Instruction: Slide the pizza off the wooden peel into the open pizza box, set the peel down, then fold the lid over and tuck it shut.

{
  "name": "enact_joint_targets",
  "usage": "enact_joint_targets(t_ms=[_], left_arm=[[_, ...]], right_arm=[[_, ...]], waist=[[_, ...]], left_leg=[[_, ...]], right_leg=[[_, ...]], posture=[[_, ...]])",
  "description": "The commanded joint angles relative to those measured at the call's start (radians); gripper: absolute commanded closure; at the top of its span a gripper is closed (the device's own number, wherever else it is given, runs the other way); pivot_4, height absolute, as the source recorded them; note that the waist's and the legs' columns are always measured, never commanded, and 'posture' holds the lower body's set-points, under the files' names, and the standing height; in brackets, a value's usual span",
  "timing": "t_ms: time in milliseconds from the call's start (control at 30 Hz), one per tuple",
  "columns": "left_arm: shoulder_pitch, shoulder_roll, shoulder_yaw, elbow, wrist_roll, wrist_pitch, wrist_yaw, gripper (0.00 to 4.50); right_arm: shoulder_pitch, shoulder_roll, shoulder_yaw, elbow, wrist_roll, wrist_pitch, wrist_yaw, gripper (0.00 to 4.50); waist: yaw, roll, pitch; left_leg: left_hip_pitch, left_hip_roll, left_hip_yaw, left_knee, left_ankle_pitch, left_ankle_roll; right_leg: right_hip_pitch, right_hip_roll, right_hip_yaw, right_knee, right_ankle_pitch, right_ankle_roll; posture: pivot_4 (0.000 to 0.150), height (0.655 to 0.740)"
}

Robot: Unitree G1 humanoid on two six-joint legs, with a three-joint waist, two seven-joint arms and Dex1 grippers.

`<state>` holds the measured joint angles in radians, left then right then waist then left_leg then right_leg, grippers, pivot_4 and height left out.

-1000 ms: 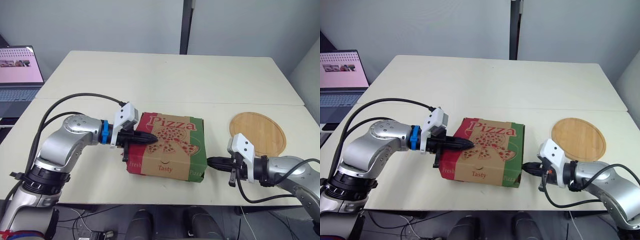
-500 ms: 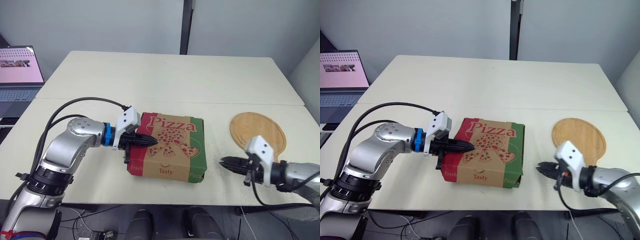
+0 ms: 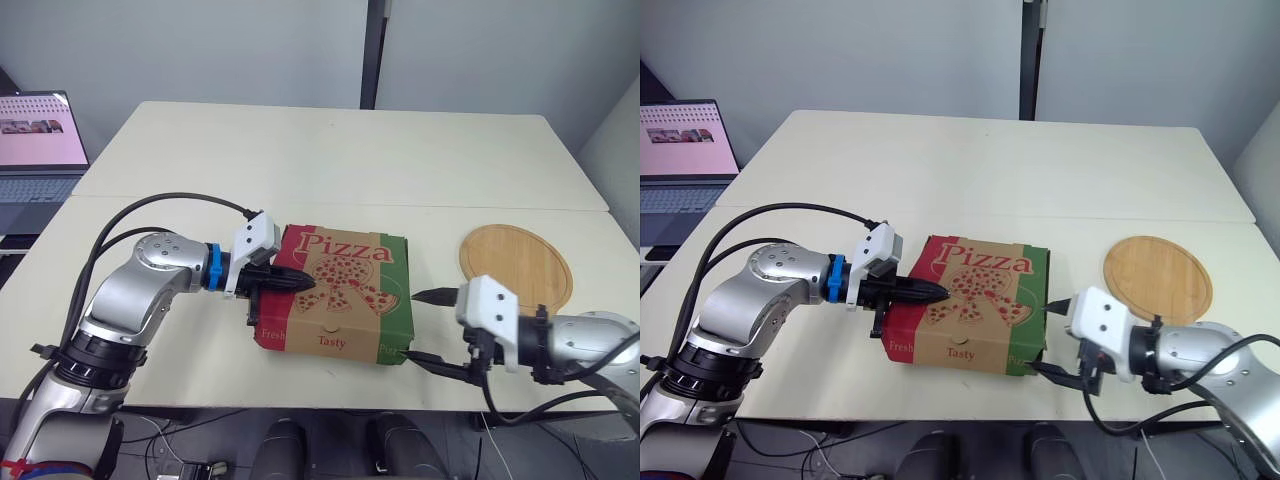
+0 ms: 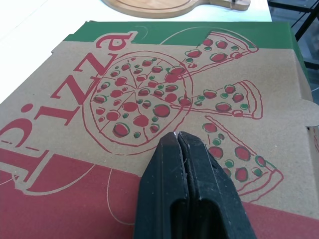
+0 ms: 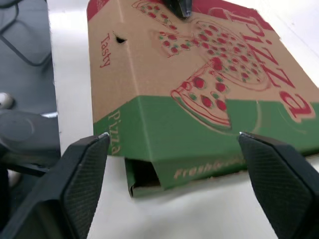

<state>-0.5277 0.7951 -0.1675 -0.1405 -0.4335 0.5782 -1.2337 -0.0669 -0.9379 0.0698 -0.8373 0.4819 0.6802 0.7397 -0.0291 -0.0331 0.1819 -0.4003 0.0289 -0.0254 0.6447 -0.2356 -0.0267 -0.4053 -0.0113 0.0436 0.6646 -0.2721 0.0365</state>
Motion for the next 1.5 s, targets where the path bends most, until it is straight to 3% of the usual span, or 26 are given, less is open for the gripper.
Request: enact_joint_targets(t_ms=[33,600,800,1033,1167,1267,1500], left_arm=[[-0.019,-0.002,0.003,-0.027,0.011,-0.028,-0.008,4.50],[0.040,0.024,-0.033,-0.068,0.076,-0.082,-0.042,4.50],[0.064,0.024,-0.038,-0.042,0.118,-0.115,-0.027,4.50],[0.064,0.016,-0.029,-0.021,0.130,-0.132,-0.013,4.50],[0.059,0.017,-0.024,-0.015,0.129,-0.134,-0.009,4.50],[0.054,0.018,-0.018,-0.011,0.128,-0.131,-0.004,4.50],[0.049,0.021,-0.009,-0.011,0.123,-0.124,0.002,4.50]], right_arm=[[-0.031,0.025,0.056,0.029,-0.113,-0.082,-0.026,0.06],[-0.028,0.127,0.098,0.050,-0.195,-0.078,-0.046,0.06],[0.046,0.129,-0.012,0.012,-0.103,-0.009,-0.030,0.06],[0.175,0.091,-0.263,0.009,0.104,0.062,0.066,0.06],[0.176,0.103,-0.244,0.093,0.066,0.043,0.036,0.06],[0.161,0.108,-0.164,0.152,-0.029,-0.032,0.020,0.61],[0.095,0.146,-0.042,0.214,-0.080,-0.105,0.041,3.01]], waist=[[0.000,0.000,0.000],[0.000,0.000,0.000],[0.001,0.000,-0.001],[0.001,0.000,-0.001],[-0.002,0.000,-0.001],[-0.002,0.000,-0.002],[-0.002,0.000,-0.002]], left_leg=[[0.000,0.000,0.000,0.000,0.000,0.000],[0.000,0.000,0.000,0.000,0.000,0.000],[0.000,0.000,0.000,0.000,0.000,0.000],[0.001,0.000,0.000,0.000,0.000,0.000],[0.002,0.001,0.000,0.001,0.000,0.000],[0.002,0.000,0.000,0.001,0.000,0.000],[0.002,0.000,0.000,0.001,0.000,0.000]], right_leg=[[0.000,0.000,0.000,0.000,0.000,0.000],[0.000,0.000,0.000,0.001,0.000,0.000],[0.000,0.000,0.000,0.001,0.000,0.000],[0.001,0.000,0.000,0.001,0.000,0.000],[0.001,0.001,0.000,0.001,0.001,-0.001],[0.001,0.001,0.000,0.001,0.001,-0.001],[0.001,0.001,0.001,0.002,0.001,-0.001]], posture=[[0.150,0.7325],[0.150,0.7325],[0.150,0.7325],[0.150,0.7325],[0.150,0.7325],[0.150,0.7325],[0.150,0.7325]])
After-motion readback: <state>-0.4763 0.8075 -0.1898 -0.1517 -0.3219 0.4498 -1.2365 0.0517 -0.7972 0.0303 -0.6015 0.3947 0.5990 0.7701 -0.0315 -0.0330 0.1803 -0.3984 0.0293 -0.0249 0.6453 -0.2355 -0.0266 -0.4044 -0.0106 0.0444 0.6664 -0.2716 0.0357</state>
